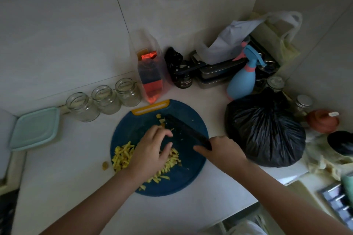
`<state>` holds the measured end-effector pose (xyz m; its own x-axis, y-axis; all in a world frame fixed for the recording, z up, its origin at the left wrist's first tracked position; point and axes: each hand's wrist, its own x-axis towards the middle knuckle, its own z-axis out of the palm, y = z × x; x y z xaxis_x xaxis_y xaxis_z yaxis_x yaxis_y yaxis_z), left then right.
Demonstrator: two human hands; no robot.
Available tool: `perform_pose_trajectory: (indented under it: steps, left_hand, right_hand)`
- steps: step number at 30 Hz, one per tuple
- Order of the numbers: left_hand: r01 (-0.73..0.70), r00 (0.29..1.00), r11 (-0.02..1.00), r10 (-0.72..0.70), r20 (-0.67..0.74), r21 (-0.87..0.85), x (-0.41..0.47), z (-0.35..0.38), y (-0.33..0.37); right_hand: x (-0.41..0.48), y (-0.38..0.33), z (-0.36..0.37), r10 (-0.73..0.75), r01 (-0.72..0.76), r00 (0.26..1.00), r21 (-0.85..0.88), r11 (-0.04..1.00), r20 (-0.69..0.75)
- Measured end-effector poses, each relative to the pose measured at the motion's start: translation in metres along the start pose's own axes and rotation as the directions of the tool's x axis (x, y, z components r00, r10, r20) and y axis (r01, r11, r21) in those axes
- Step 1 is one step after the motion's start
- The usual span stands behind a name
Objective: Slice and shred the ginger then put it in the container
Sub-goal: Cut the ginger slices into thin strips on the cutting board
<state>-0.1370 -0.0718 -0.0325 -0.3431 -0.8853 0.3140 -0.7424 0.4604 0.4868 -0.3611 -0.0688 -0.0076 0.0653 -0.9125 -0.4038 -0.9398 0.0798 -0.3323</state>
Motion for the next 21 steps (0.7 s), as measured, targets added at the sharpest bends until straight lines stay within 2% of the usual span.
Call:
perform_pose_trajectory:
  steps: [2,4,7,9,11,13,15,17,18,21]
  left_hand:
    - [-0.042,0.998,0.999,0.041,0.043,0.016,0.004,0.002,0.004]
    - [-0.128,0.976,0.990,0.114,0.185,0.064,0.007,0.006,0.008]
    - [-0.212,0.929,0.963,0.146,0.341,0.165,0.006,0.016,0.009]
    - [-0.174,0.932,0.969,0.105,0.348,0.173,0.000,0.017,0.005]
    - [-0.040,0.962,0.995,0.014,0.274,0.087,-0.008,0.009,-0.002]
    - [0.134,0.982,0.991,-0.131,0.136,-0.012,-0.015,-0.007,-0.012]
    - [0.297,0.955,0.955,-0.297,-0.022,-0.027,-0.022,-0.023,-0.027]
    - [0.496,0.865,0.867,-0.489,-0.109,0.043,-0.031,-0.036,-0.048]
    - [0.599,0.800,0.797,-0.592,-0.103,0.074,-0.037,-0.042,-0.059]
    - [0.761,0.622,0.622,-0.780,0.064,0.182,-0.057,-0.055,-0.087]
  right_hand:
    - [-0.003,-0.003,-0.005,-0.101,0.101,0.995,-0.211,0.972,0.010]
    - [-0.007,-0.008,-0.008,-0.202,0.198,0.979,-0.344,0.918,0.026]
    - [-0.013,-0.013,-0.007,-0.287,0.273,0.957,-0.437,0.857,0.036]
    - [-0.015,-0.012,-0.005,-0.284,0.263,0.959,-0.417,0.870,0.013]
    - [-0.015,-0.006,-0.002,-0.241,0.216,0.970,-0.344,0.914,-0.032]
    - [-0.012,0.000,0.002,-0.170,0.147,0.983,-0.253,0.956,-0.069]
    - [-0.009,0.005,0.009,-0.097,0.084,0.992,-0.164,0.983,-0.076]
    - [-0.006,0.008,0.017,-0.041,0.035,0.997,-0.084,0.996,-0.068]
    - [-0.004,0.009,0.019,-0.021,0.017,0.997,-0.050,0.999,-0.070]
    - [0.004,0.007,0.023,0.002,0.000,0.997,0.029,1.000,-0.078]
